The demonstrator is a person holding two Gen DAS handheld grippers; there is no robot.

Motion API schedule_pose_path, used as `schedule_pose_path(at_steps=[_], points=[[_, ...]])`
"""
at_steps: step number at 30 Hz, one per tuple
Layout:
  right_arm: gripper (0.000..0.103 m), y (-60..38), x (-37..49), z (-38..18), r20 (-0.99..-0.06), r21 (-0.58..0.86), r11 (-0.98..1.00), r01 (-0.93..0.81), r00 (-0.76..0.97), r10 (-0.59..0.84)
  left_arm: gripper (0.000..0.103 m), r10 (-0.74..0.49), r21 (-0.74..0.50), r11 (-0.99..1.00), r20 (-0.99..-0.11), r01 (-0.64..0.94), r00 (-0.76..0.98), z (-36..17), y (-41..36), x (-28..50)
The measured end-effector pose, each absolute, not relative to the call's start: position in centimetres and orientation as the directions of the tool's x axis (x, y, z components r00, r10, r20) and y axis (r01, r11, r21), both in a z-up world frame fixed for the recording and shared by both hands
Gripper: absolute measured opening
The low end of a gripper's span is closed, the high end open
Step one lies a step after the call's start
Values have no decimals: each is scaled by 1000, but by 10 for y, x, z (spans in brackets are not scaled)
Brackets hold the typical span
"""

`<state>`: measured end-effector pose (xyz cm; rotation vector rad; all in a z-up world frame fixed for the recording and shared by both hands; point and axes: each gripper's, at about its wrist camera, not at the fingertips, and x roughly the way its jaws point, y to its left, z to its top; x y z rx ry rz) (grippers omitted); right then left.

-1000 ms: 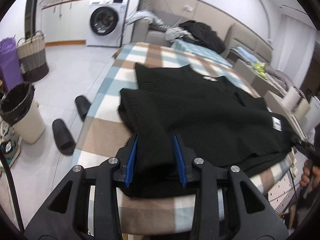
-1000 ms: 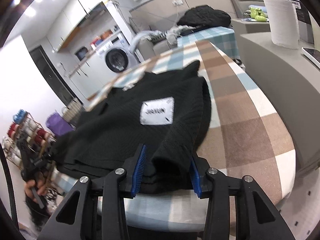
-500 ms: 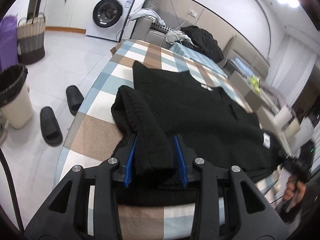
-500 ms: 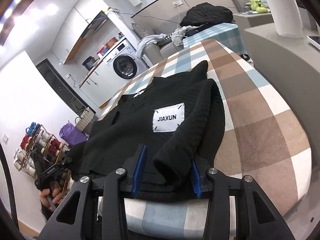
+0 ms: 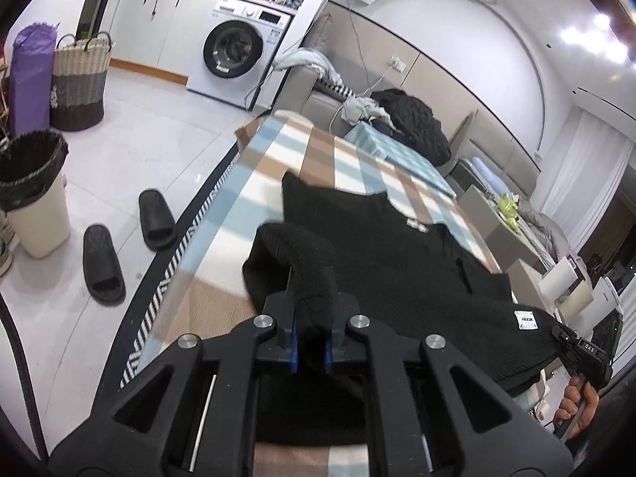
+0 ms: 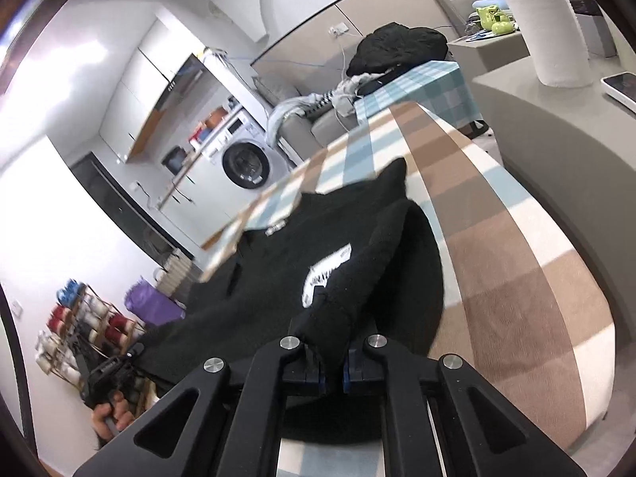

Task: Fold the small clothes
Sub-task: 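Lift the black sweater up off the board with both grippers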

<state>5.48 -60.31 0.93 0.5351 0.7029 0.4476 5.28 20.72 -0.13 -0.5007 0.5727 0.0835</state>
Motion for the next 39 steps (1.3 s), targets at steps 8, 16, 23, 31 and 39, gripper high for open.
schedule_pose_path(at_steps=[8,16,23,31,39], points=[[5,-606,94,41,-438,593,778,-207,728,528,5,-36,-432,878,-485,-204,874,33,220,98],[5,-588,143,50,-461,499,841,-210,758,462,5,8,-372,890,-565,-263,825,15,232,161],[5,-594,154,-4,-590,507,853,-126,670,450,5,21,-314,905,-644,-289,765,-31,225,166],[16,-600,150,-26,-630,576,809,-119,566,532,39,-6,-306,914,-666,-265,746,-41,214,151],[24,-599,140,-25,-596,618,774,-139,560,576,14,-28,-313,915,-677,-253,735,-44,206,146]])
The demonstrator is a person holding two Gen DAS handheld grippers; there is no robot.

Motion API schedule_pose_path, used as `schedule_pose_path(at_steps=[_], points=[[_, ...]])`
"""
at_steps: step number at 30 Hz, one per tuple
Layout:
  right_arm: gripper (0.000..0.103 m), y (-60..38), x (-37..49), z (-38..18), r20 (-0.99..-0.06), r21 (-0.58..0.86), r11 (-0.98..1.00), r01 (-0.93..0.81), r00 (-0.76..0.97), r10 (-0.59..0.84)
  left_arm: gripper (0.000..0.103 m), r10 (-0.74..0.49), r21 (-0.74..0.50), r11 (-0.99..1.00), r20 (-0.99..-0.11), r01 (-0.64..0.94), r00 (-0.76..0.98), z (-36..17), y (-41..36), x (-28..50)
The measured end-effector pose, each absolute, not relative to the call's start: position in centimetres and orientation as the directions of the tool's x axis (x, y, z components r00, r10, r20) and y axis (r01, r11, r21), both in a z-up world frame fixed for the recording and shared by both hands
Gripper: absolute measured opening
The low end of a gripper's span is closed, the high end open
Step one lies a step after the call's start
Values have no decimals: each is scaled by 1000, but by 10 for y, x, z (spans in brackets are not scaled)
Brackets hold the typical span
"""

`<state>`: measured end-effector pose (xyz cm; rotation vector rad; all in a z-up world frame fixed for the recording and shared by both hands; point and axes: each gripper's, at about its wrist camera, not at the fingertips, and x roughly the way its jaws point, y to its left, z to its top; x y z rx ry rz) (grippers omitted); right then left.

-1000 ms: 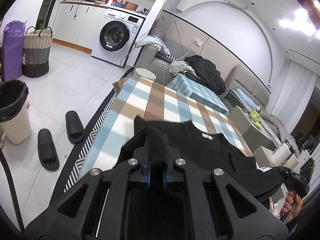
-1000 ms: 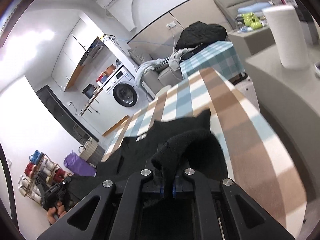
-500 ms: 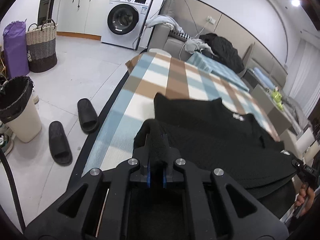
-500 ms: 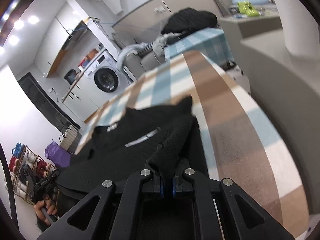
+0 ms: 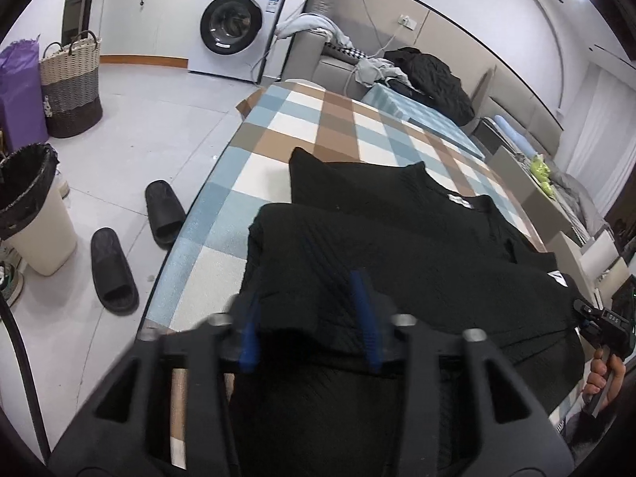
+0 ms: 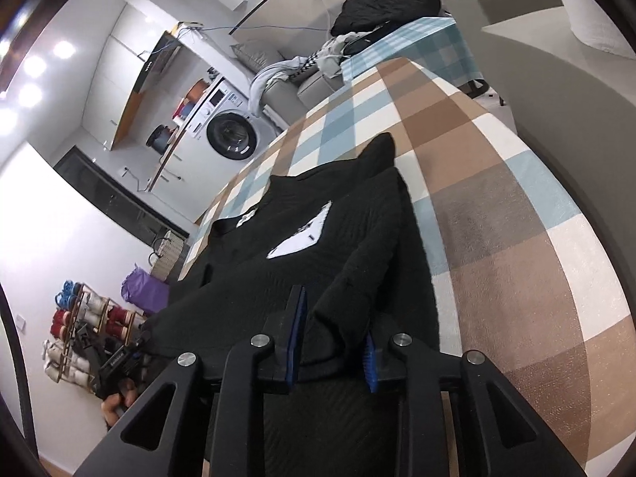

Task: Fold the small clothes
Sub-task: 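Lift the black sweater up off the board with both grippers, then lower the sweater flat onto the board and open both grippers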

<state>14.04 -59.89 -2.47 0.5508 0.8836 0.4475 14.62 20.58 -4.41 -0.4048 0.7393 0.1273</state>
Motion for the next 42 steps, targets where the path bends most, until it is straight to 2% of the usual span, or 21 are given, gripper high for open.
schedule_pose_path(at_steps=[1,2,3,5,11,15,18,19,21,23,25,26,28,34,40,41,42], points=[[22,-600,141,-25,-595,621,773,-127,565,571,6,-29,-318,913,-678,-257,735,-44,207,148],[13,-600,143,-25,-589,628,769,-119,572,570,5,-36,-329,909,-671,-254,740,-43,209,149],[9,-600,145,-24,-587,632,766,-119,572,573,3,-43,-342,906,-660,-249,750,-41,211,149],[6,-600,148,-19,-564,651,747,-136,572,596,3,-46,-351,905,-640,-239,767,-32,213,151],[5,-602,173,12,-492,692,706,-150,616,614,3,-62,-390,893,-603,-226,795,-3,226,178],[5,-602,208,27,-486,706,699,-116,638,597,3,-66,-404,885,-601,-231,797,8,237,213],[7,-598,241,28,-514,697,714,-68,647,564,4,-78,-425,870,-617,-248,783,7,248,246],[10,-595,255,25,-533,696,716,-49,633,561,10,-73,-427,865,-627,-263,776,6,251,256],[33,-595,282,15,-564,715,699,-1,590,577,20,-74,-418,866,-650,-275,756,3,255,273],[36,-600,293,10,-571,722,691,35,595,566,33,-56,-399,870,-664,-289,746,1,257,282],[37,-604,296,12,-580,700,713,31,607,543,69,-12,-377,871,-656,-314,755,2,262,282],[40,-606,295,13,-577,695,719,21,613,539,73,6,-377,868,-642,-323,766,3,266,280],[42,-609,293,16,-592,666,746,21,623,511,74,22,-367,871,-635,-326,772,3,271,280],[43,-604,291,12,-663,542,840,-11,609,436,74,23,-318,890,-685,-326,729,-15,272,284],[44,-586,298,-4,-701,480,876,-52,577,418,74,8,-283,910,-720,-304,694,-33,257,290],[41,-583,300,-6,-707,466,883,-57,577,410,74,7,-279,913,-717,-297,697,-33,255,289],[26,-580,300,-7,-714,443,894,-60,580,393,74,12,-272,916,-717,-295,697,-32,253,287]])
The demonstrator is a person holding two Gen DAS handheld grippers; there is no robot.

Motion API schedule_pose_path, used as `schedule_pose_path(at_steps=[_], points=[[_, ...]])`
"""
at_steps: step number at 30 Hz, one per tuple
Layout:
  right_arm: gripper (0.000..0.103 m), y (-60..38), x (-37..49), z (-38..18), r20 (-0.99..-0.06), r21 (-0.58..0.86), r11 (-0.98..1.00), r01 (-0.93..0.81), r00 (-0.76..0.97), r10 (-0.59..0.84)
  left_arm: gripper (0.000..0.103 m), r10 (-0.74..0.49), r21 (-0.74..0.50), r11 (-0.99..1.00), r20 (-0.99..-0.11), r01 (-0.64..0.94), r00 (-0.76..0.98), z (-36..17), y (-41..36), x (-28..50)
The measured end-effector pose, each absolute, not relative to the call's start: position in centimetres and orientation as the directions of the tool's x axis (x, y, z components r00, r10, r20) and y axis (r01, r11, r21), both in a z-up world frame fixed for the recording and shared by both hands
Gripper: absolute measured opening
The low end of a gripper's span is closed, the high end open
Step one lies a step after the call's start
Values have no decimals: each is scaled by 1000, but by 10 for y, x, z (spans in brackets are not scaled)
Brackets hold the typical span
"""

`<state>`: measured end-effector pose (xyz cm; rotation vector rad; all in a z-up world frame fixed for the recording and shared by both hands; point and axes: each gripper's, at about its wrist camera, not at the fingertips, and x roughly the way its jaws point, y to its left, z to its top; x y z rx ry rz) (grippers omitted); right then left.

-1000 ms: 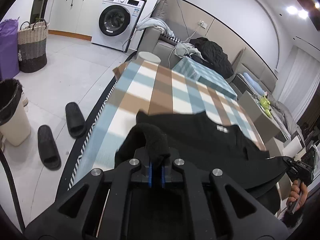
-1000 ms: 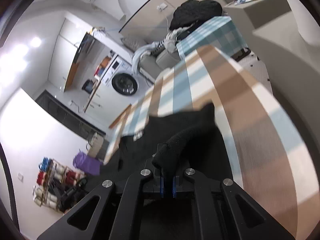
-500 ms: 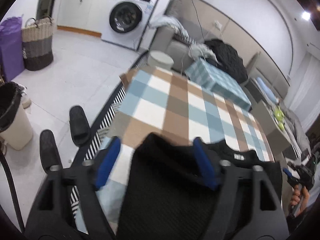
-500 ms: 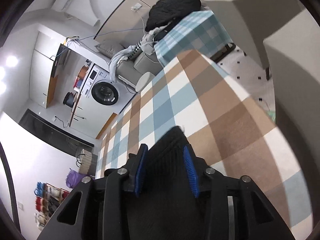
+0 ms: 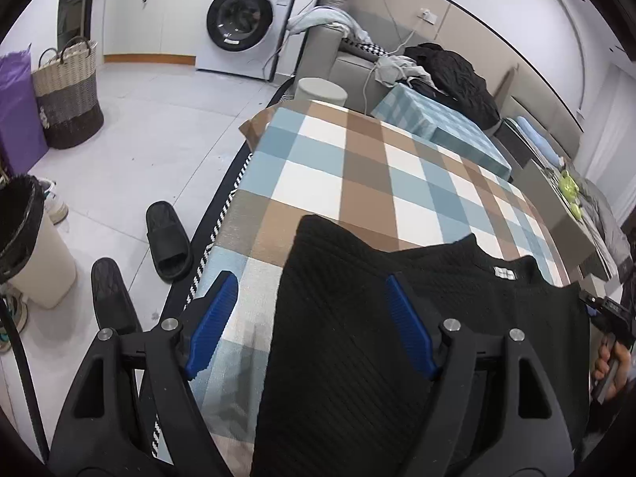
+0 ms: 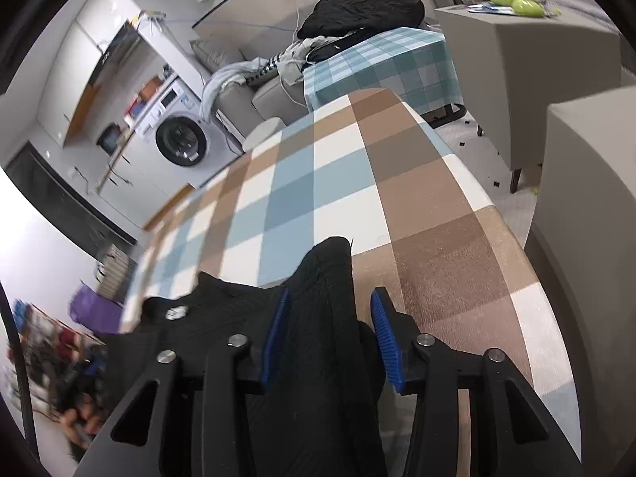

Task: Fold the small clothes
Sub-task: 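Lower the sweater flat onto the board and open both grippers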

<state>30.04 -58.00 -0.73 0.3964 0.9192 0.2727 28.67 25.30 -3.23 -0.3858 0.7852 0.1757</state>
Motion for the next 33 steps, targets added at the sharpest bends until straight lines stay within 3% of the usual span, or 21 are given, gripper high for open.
schedule_pose_path(at_steps=[3,8,10,12,14,22,24,33], points=[[9,-579,299,-7,-720,399,916,-46,603,344,74,30,-256,920,-710,-298,704,-28,249,276],[6,-593,291,0,-700,390,921,-19,643,310,74,48,-244,921,-702,-303,711,-21,246,251],[13,-599,288,3,-695,425,905,-18,634,339,74,63,-231,923,-699,-308,713,-17,243,239],[33,-602,281,7,-687,478,878,-28,611,393,74,63,-222,929,-692,-296,719,-11,236,225],[46,-601,265,14,-672,470,881,-55,625,397,74,75,-211,932,-683,-295,726,-6,229,210],[48,-585,181,19,-717,378,916,-135,584,382,77,64,-187,952,-654,-243,754,6,183,138],[57,-581,160,16,-717,370,916,-153,580,386,79,38,-199,955,-654,-221,756,4,172,123],[76,-575,92,-5,-729,351,922,-161,571,377,83,-26,-159,981,-680,-113,733,-21,117,74]])
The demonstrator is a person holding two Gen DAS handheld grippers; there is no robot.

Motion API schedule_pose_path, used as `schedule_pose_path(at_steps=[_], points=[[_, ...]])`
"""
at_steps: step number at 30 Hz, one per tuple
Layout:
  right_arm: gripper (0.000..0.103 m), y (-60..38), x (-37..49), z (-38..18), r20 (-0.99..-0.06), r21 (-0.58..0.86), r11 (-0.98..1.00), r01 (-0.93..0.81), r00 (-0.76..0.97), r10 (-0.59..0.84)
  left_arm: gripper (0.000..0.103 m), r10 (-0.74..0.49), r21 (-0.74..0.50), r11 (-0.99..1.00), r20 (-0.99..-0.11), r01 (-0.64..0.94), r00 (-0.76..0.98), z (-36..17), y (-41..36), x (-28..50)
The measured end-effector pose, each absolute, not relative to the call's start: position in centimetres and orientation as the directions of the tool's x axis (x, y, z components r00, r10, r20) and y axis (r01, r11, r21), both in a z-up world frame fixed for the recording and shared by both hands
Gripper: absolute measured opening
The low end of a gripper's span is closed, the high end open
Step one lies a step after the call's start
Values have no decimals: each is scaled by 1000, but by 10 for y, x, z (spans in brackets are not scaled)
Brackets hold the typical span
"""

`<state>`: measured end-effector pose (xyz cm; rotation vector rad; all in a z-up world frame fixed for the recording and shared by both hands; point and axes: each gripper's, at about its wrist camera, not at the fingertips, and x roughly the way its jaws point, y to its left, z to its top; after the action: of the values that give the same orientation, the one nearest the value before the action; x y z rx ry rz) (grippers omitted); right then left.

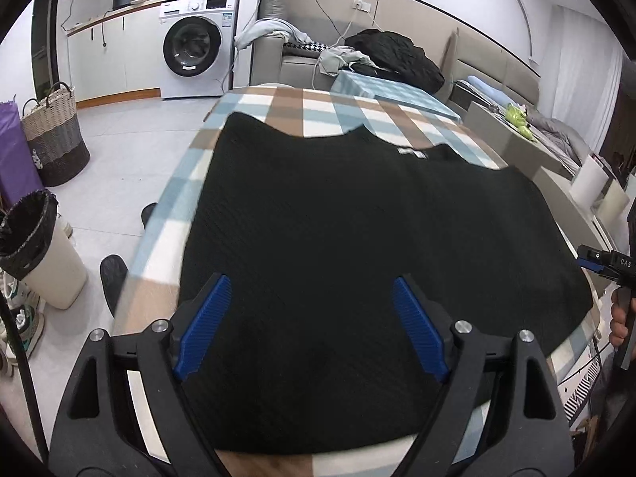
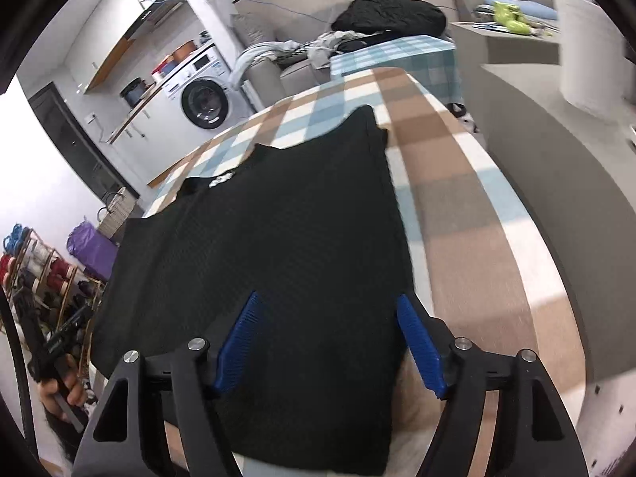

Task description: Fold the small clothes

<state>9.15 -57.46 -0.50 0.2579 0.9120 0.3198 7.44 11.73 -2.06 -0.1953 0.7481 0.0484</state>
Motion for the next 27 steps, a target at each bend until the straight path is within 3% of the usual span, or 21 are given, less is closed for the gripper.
schedule_pose_path(at_steps=[8,10,12,15,18,24,25,27], points=[[74,-571,69,-24,-753,295,936,-191,556,351,83,-27,-136,986,-701,-96,712,-40,101,64],[67,-568,70,-27,-749,277,942,-192,570,337,83,-24,-140,985,-699,-103,715,-41,102,63],[44,-564,69,-28,-747,261,942,-213,574,336,83,-28,-158,981,-694,-115,719,-42,104,61],[21,-560,66,-26,-716,272,930,-248,594,368,83,-34,-174,977,-698,-124,715,-43,110,62],[12,-557,60,-18,-692,217,944,-249,642,329,83,-31,-179,975,-692,-130,721,-43,113,61],[12,-559,62,-22,-726,170,969,-176,642,245,83,-13,-177,973,-687,-150,726,-42,116,59],[14,-560,62,-23,-729,177,970,-168,640,244,83,-2,-171,973,-685,-157,729,-41,116,58],[29,-561,63,-20,-723,182,970,-159,647,242,83,1,-175,971,-681,-165,732,-41,118,57]])
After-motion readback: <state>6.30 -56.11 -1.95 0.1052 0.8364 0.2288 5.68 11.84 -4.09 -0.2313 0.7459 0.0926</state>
